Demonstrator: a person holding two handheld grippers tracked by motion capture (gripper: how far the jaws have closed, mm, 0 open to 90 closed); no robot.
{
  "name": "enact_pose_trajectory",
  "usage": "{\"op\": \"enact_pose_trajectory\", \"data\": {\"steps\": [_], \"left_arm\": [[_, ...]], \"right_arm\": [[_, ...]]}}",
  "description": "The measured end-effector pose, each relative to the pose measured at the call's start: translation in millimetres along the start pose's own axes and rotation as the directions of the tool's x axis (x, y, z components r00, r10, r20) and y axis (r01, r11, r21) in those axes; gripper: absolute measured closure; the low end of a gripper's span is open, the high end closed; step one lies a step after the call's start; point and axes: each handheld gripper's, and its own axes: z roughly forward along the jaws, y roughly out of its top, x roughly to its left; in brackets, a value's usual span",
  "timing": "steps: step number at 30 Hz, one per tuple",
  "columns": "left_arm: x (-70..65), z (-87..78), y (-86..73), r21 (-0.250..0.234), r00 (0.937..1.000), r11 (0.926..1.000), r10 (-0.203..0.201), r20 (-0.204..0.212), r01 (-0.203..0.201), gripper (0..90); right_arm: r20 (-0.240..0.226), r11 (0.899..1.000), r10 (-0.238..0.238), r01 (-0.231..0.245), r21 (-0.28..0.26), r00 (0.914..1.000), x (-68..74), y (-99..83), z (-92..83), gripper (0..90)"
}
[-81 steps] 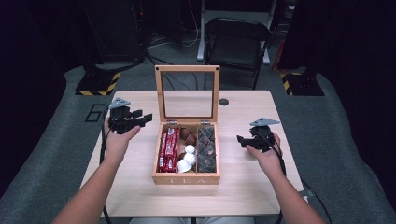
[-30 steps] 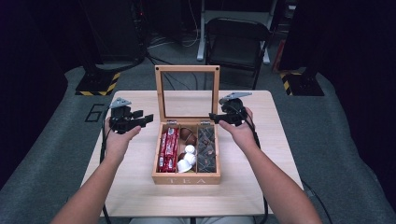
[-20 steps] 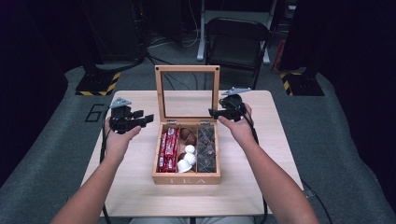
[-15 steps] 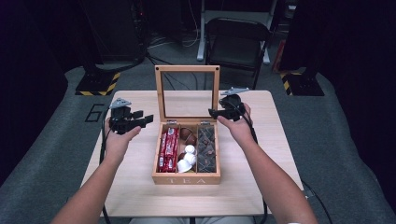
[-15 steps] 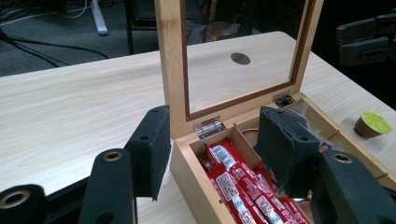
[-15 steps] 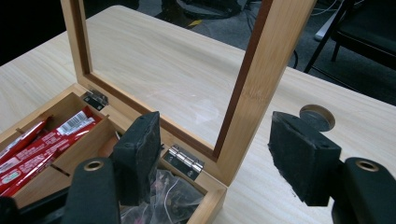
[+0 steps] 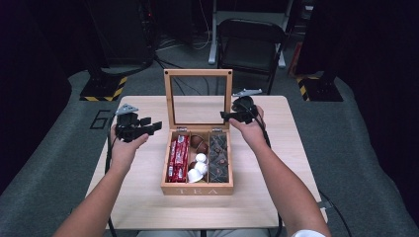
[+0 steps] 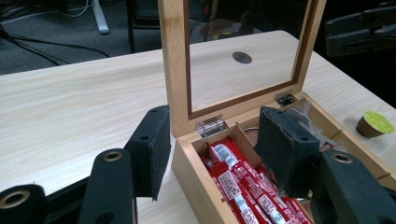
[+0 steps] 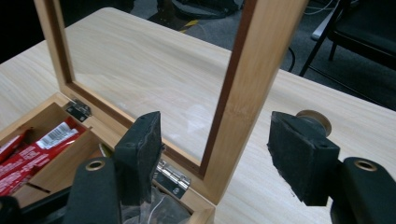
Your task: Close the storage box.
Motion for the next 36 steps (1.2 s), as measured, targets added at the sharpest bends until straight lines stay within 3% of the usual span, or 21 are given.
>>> {"op": "enact_pose_trajectory", "data": {"steps": [15, 36], "left_arm": [[-1.9, 0.1, -0.5, -0.003, 0.9999, 1.0000, -0.006, 0.012, 0.006, 44.6], [2.6, -4.3, -1.3, -0.004, 1.0000, 1.0000, -0.001, -0.004, 0.001, 44.6]], "right_arm": [[-0.001, 1.000, 0.025, -0.025, 0.019, 0.9997, -13.8, -3.3, 18.2, 34.3], [-0.039, 0.999, 0.021, -0.020, 0.034, 0.9990, -4.5, 2.7, 31.2, 34.0]]}}
